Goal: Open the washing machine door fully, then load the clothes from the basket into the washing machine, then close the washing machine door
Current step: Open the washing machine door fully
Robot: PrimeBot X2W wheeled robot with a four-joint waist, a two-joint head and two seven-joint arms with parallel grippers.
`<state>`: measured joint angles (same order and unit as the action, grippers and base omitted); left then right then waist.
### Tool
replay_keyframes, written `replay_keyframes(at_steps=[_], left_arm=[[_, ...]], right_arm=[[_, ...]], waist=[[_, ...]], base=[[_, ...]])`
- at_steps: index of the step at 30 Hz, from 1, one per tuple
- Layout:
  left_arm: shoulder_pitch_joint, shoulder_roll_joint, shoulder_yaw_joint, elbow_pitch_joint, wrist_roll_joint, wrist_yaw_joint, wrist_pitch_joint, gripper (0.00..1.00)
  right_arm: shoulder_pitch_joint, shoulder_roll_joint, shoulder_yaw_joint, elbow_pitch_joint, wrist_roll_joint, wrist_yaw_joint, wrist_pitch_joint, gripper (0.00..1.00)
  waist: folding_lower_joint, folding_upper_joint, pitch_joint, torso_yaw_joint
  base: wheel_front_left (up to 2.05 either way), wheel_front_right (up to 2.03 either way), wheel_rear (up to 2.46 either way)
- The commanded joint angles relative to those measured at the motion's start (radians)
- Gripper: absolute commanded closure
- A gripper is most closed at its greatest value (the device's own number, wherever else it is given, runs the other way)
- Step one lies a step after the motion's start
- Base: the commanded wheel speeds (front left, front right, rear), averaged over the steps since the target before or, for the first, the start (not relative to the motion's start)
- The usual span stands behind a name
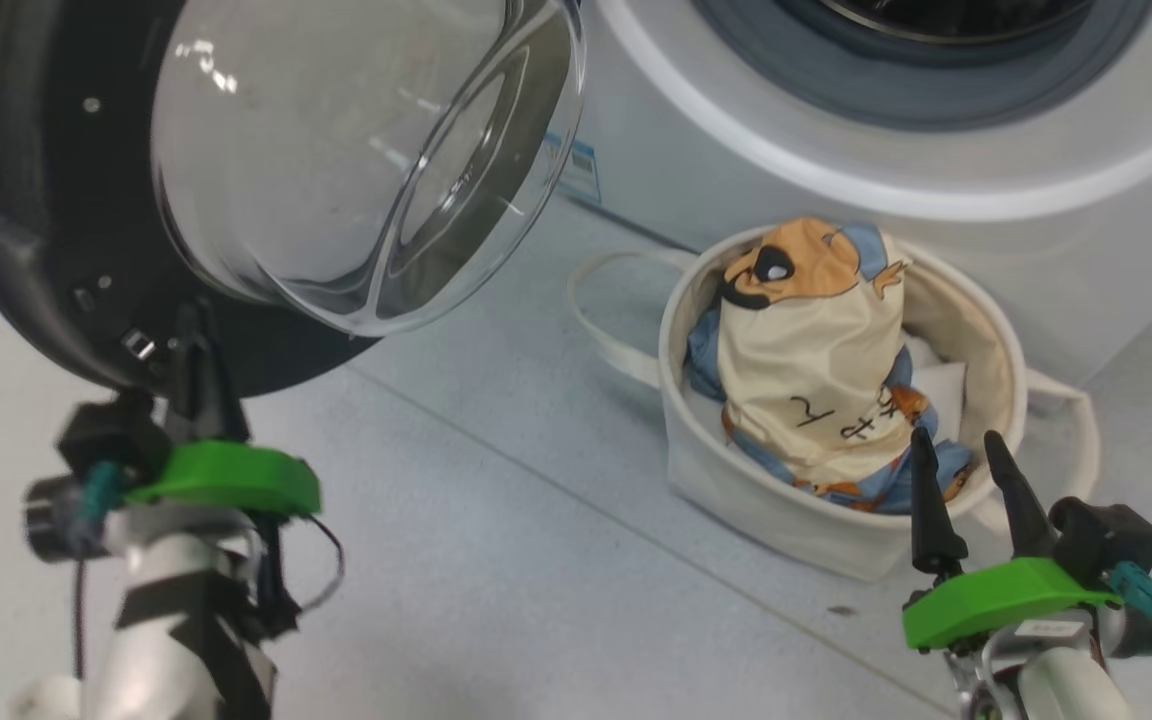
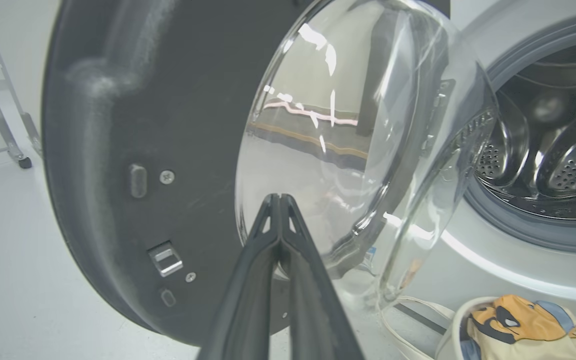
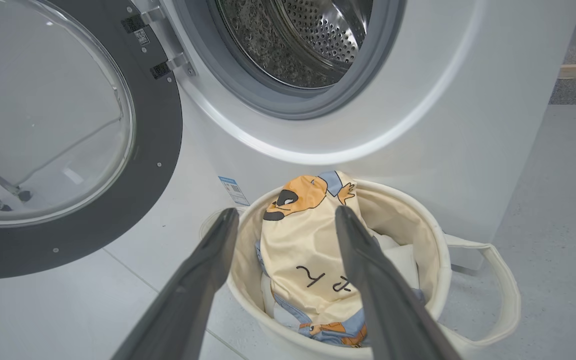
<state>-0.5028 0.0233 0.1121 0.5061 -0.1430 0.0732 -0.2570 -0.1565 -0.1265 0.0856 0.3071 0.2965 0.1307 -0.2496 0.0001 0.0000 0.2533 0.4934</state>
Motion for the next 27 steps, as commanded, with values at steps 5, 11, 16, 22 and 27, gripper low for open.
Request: replay_keyframes(at_steps=[5, 11, 16, 22, 27], left_arm=[[0.073, 0.027, -0.112, -0.065, -0.041, 0.032, -0.005, 1.0], [0.16, 0.027, -0.254, -0.054, -0.06, 0.027, -0.005, 1.0], [0.194, 0.027, -0.348, -0.036, -0.102, -0.013, -0.005, 1.0], [0.231, 0.027, -0.395, -0.064, -0.134, -0.036, -0.005, 1.0], [0.255, 0.027, -0.409, -0.112, -0.153, -0.048, -0.005, 1.0]], right_arm=[[0.016, 0.049, 0.009, -0.062, 0.057, 0.0, -0.012, 0.0], [0.068, 0.072, -0.011, -0.15, 0.065, 0.0, -0.012, 0.0], [0.11, 0.075, -0.038, -0.203, 0.049, 0.0, -0.012, 0.0], [0.133, 0.076, -0.043, -0.24, 0.033, 0.0, -0.012, 0.0], [0.145, 0.076, -0.037, -0.261, 0.014, 0.0, -0.012, 0.0]], waist=[[-0.0001, 0.0, -0.108, -0.037], [-0.0001, 0.0, -0.2, -0.13], [-0.0001, 0.0, -0.238, -0.198], [-0.0001, 0.0, -0.249, -0.284], [-0.0001, 0.0, -0.247, -0.335]], base=[[0.0, 0.0, 0.0], [0.0, 0.0, 0.0], [0.0, 0.0, 0.0], [0.0, 0.0, 0.0], [0.0, 0.0, 0.0]])
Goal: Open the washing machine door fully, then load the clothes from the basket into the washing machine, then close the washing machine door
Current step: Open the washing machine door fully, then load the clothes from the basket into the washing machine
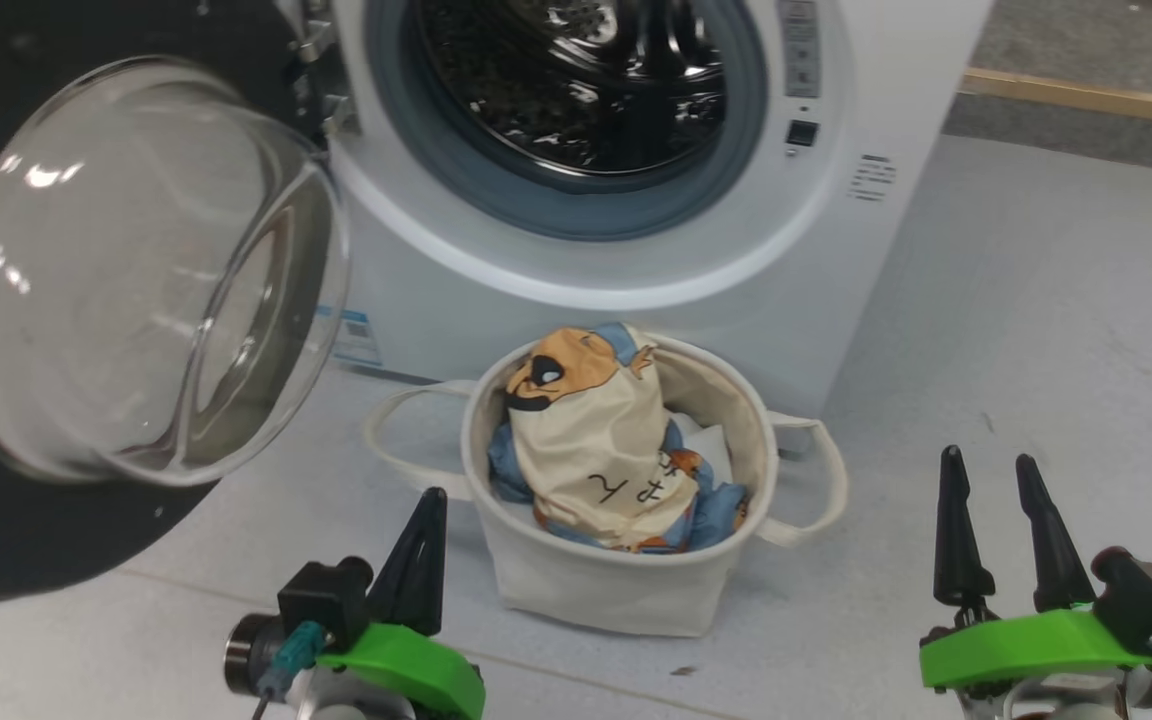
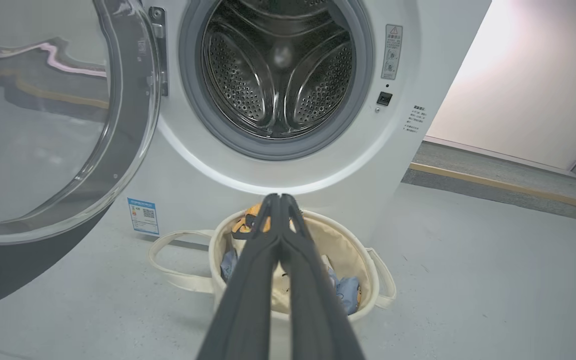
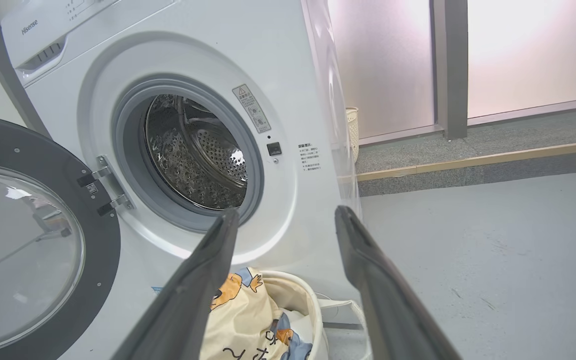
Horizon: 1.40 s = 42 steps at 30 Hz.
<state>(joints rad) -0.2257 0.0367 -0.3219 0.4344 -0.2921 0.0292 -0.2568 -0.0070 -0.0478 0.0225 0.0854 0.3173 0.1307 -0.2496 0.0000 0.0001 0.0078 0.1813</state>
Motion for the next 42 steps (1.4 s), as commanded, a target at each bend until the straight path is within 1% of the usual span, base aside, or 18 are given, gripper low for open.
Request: replay_keyframes(at_steps=[1, 2, 3, 4, 8, 11, 14, 20, 26, 28, 31, 36, 42], left_arm=[[-0.018, 0.014, 0.026, -0.05, -0.004, -0.004, -0.005, 1.0], [-0.014, 0.014, 0.027, -0.06, -0.002, -0.002, -0.005, 0.82], [-0.009, 0.014, 0.027, -0.067, -0.002, -0.002, -0.005, 0.19], [-0.005, 0.014, 0.027, -0.071, -0.001, 0.0, -0.005, 0.02], [0.005, 0.014, 0.023, -0.068, 0.005, 0.006, -0.005, 0.0], [0.011, 0.014, 0.024, -0.051, -0.031, 0.009, -0.005, 0.0], [0.008, 0.014, 0.006, -0.027, -0.011, 0.012, -0.005, 0.0], [0.004, 0.014, 0.007, -0.031, 0.002, 0.048, -0.005, 0.0], [0.003, 0.014, -0.008, -0.053, 0.009, 0.059, -0.005, 0.0], [0.004, 0.014, -0.015, -0.057, 0.009, 0.052, -0.005, 0.0], [0.007, 0.014, -0.029, -0.046, 0.007, 0.031, -0.005, 0.0], [0.009, 0.014, -0.034, -0.024, -0.039, -0.005, -0.005, 0.0], [-0.004, 0.014, -0.036, -0.016, -0.034, -0.009, -0.005, 0.0]], right_arm=[[-0.002, -0.003, 0.026, -0.041, -0.005, 0.0, -0.012, 0.0], [0.0, -0.003, 0.025, -0.042, -0.004, 0.0, -0.012, 0.0], [0.001, -0.003, 0.023, -0.039, -0.011, 0.0, -0.012, 0.0], [0.002, -0.003, 0.024, -0.035, -0.025, 0.0, -0.012, 0.0], [0.005, -0.003, 0.024, -0.025, -0.037, 0.0, -0.012, 0.0], [0.006, -0.002, 0.012, -0.011, -0.04, 0.0, -0.012, 0.0], [0.006, -0.002, 0.01, 0.003, -0.042, 0.0, -0.012, 0.0], [0.003, -0.002, 0.014, 0.009, -0.045, 0.0, -0.012, 0.0], [-0.001, -0.002, 0.019, 0.012, -0.049, 0.0, -0.012, 0.0], [-0.002, -0.002, 0.02, 0.015, -0.05, 0.0, -0.012, 0.0], [-0.001, -0.002, 0.024, 0.023, -0.05, 0.0, -0.012, 0.0], [0.0, -0.002, 0.032, 0.032, -0.046, 0.0, -0.012, 0.0], [0.0, -0.002, 0.037, 0.039, -0.04, 0.0, -0.012, 0.0]], waist=[[0.0, -0.0001, -0.001, -0.031], [0.0, -0.0001, 0.001, -0.038], [0.0, -0.0001, 0.002, -0.046], [0.0, -0.0001, 0.003, -0.052], [0.0, -0.0001, 0.006, -0.068], [0.0, -0.0001, 0.007, -0.078], [0.0, -0.0001, 0.009, -0.084], [0.0, -0.0001, 0.015, -0.083], [0.0, -0.0001, 0.023, -0.075], [0.0, -0.0001, 0.023, -0.073], [0.0, -0.0001, 0.021, -0.069], [0.0, -0.0001, 0.016, -0.069], [0.0, -0.0001, 0.017, -0.068]], base=[[0.0, 0.0, 0.0], [0.0, 0.0, 0.0], [0.0, 0.0, 0.0], [0.0, 0.0, 0.0], [0.0, 0.0, 0.0], [0.0, 0.0, 0.0], [0.0, 0.0, 0.0], [0.0, 0.0, 0.0], [0.0, 0.0, 0.0], [0.0, 0.0, 0.0], [0.0, 0.0, 0.0], [0.22, -0.1, -0.12], [0.8, -0.97, 0.17]])
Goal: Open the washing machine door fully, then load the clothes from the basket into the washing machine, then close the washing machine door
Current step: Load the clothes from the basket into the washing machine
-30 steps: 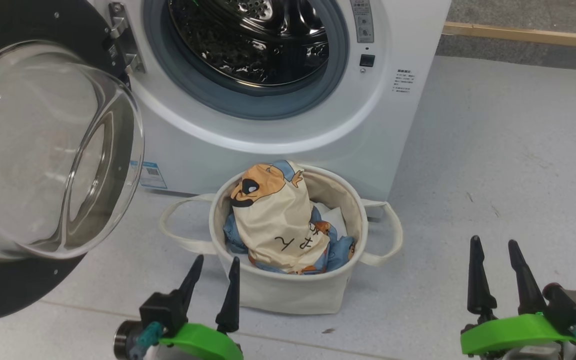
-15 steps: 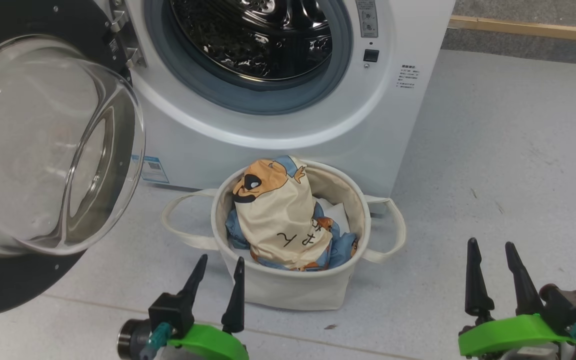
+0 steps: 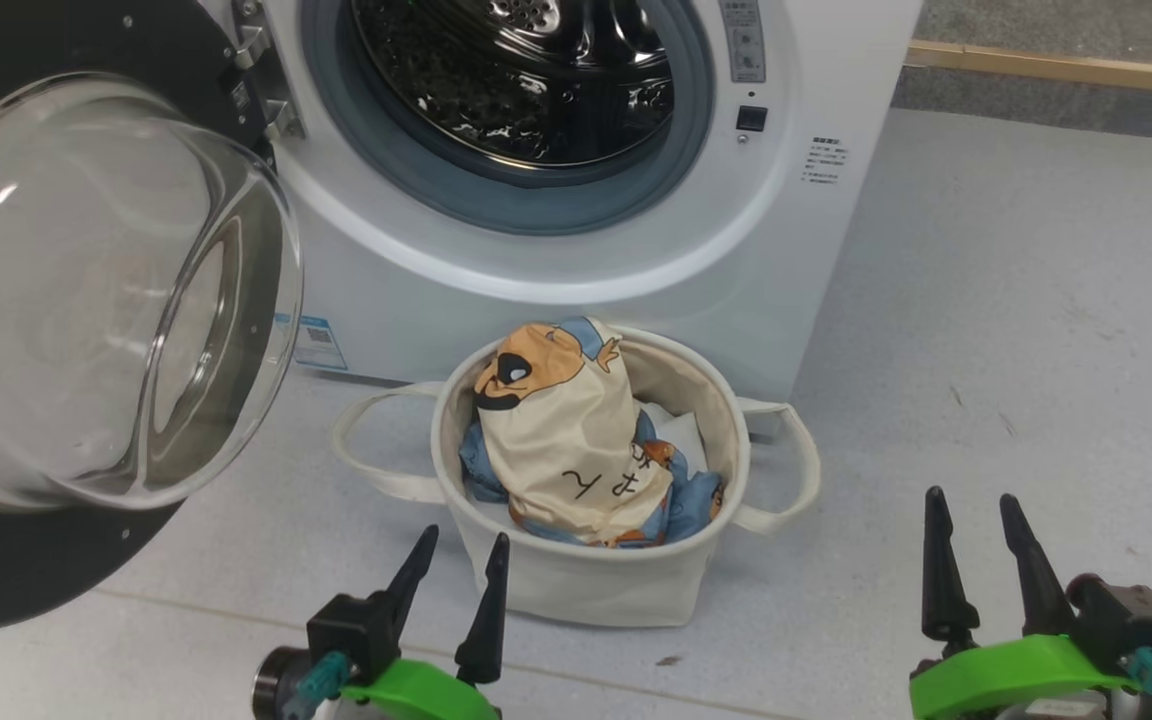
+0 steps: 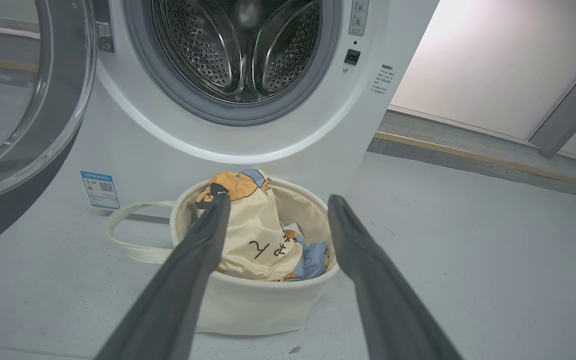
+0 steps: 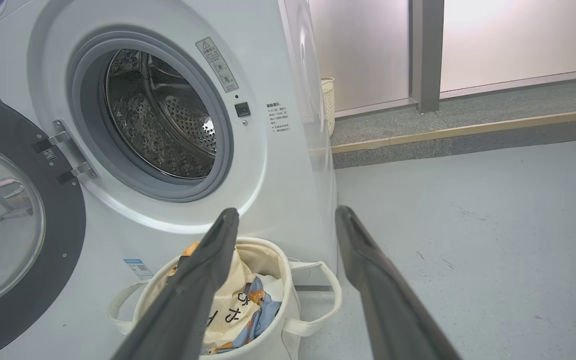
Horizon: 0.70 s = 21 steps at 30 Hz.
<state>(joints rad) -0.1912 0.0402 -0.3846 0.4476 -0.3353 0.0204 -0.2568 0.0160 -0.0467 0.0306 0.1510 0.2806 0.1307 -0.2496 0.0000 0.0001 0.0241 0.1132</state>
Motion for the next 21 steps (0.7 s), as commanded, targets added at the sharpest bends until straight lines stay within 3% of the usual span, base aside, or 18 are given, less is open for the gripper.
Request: replay_keyframes(at_steps=[1, 12, 21], left_arm=[[-0.038, 0.01, 0.027, -0.03, 0.011, -0.001, -0.005, 0.0], [-0.045, 0.01, 0.013, -0.037, 0.014, -0.02, -0.005, 0.0], [-0.058, 0.01, 0.013, -0.028, 0.03, 0.0, -0.005, 0.0]], right_arm=[[-0.023, -0.004, 0.029, -0.026, -0.003, 0.0, -0.012, 0.0], [-0.03, -0.004, 0.032, -0.024, -0.003, 0.0, -0.012, 0.0], [-0.04, -0.004, 0.041, -0.036, -0.007, 0.0, -0.012, 0.0]], waist=[[0.0, -0.0001, 0.001, 0.0], [0.0, -0.0001, 0.016, -0.001], [0.0, -0.0001, 0.046, -0.008]], base=[[1.26, -1.47, 0.22], [1.79, -1.67, -0.11], [0.7, -0.7, 0.0]])
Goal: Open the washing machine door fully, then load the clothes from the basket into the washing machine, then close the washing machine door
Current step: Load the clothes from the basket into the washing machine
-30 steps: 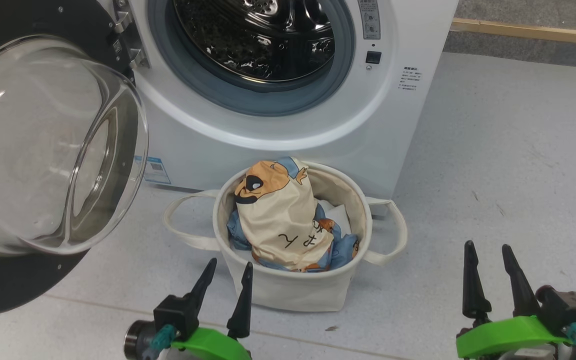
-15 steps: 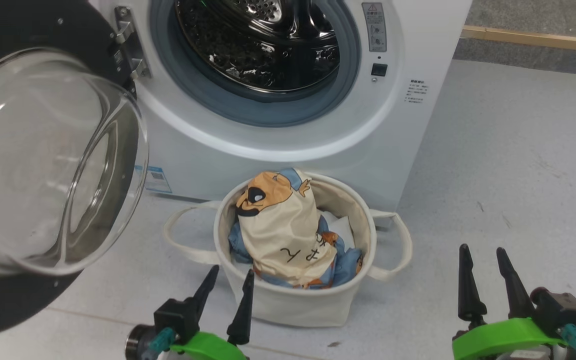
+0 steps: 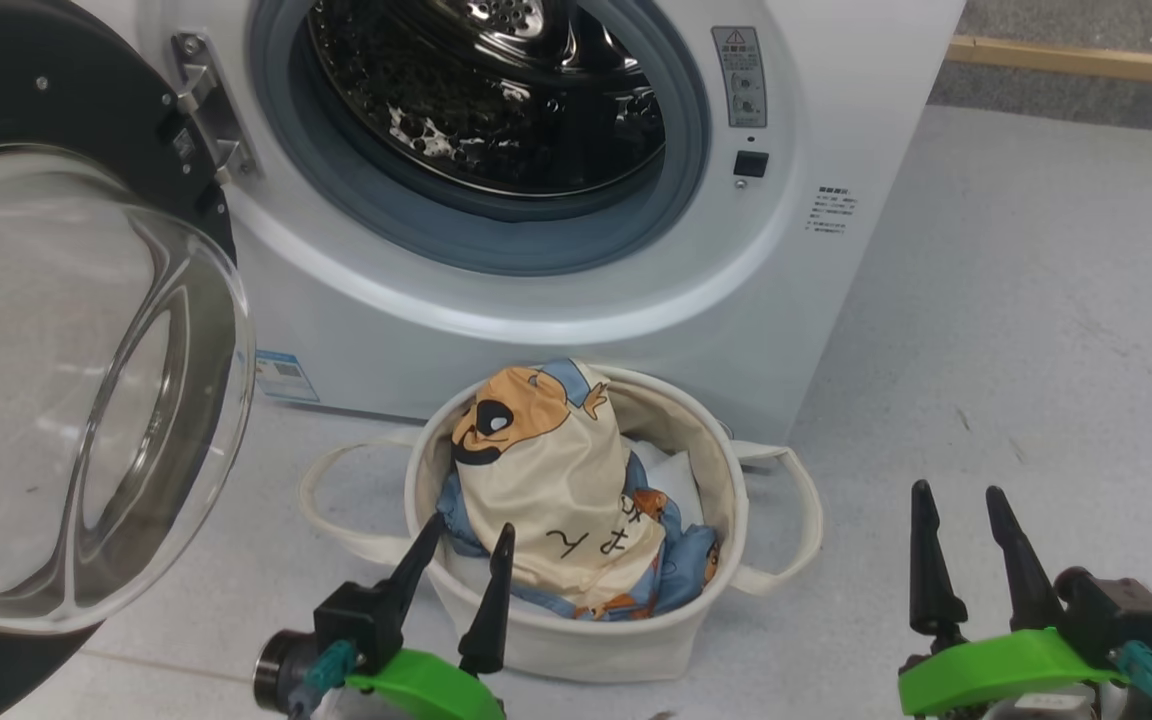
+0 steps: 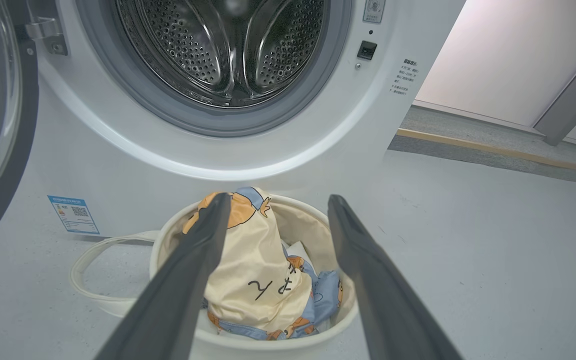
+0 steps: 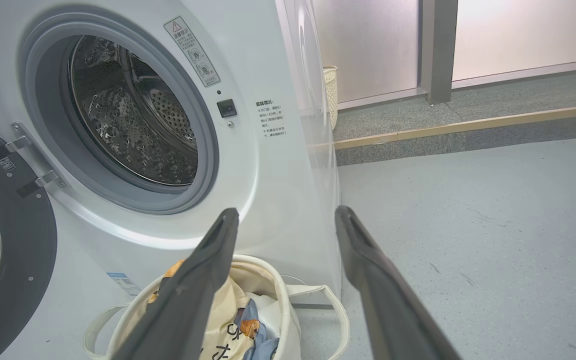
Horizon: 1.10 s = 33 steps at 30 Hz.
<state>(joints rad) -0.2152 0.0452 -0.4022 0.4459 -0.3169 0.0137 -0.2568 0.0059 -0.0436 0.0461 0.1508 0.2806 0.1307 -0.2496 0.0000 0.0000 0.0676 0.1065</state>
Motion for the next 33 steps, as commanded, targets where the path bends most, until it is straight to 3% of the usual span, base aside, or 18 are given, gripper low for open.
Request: replay_keyframes(at_steps=[1, 9, 22, 33], left_arm=[[-0.036, 0.005, 0.03, -0.022, 0.013, 0.006, -0.005, 0.0], [-0.063, 0.005, 0.021, 0.018, 0.025, 0.013, -0.005, 0.0], [-0.31, 0.005, -0.16, 0.307, -0.01, 0.016, -0.005, 0.0], [-0.582, 0.005, -0.239, 0.559, -0.043, 0.097, -0.005, 0.0]], right_arm=[[-0.031, -0.007, 0.026, -0.037, -0.008, 0.0, -0.012, 0.0], [-0.043, -0.007, 0.043, -0.046, -0.022, 0.0, -0.012, 0.0], [-0.121, -0.007, 0.023, -0.068, -0.061, 0.0, -0.012, 0.0], [-0.214, -0.007, 0.044, -0.113, -0.046, 0.0, -0.012, 0.0]], waist=[[0.0, 0.0, 0.007, -0.003], [0.0, 0.0, 0.058, -0.023], [0.0, 0.0, 0.257, -0.092], [0.0, 0.0, 0.47, -0.18]], base=[[0.02, -0.02, 0.0], [0.0, 0.0, 0.0], [0.0, 0.0, 0.0], [0.0, 0.0, 0.0]])
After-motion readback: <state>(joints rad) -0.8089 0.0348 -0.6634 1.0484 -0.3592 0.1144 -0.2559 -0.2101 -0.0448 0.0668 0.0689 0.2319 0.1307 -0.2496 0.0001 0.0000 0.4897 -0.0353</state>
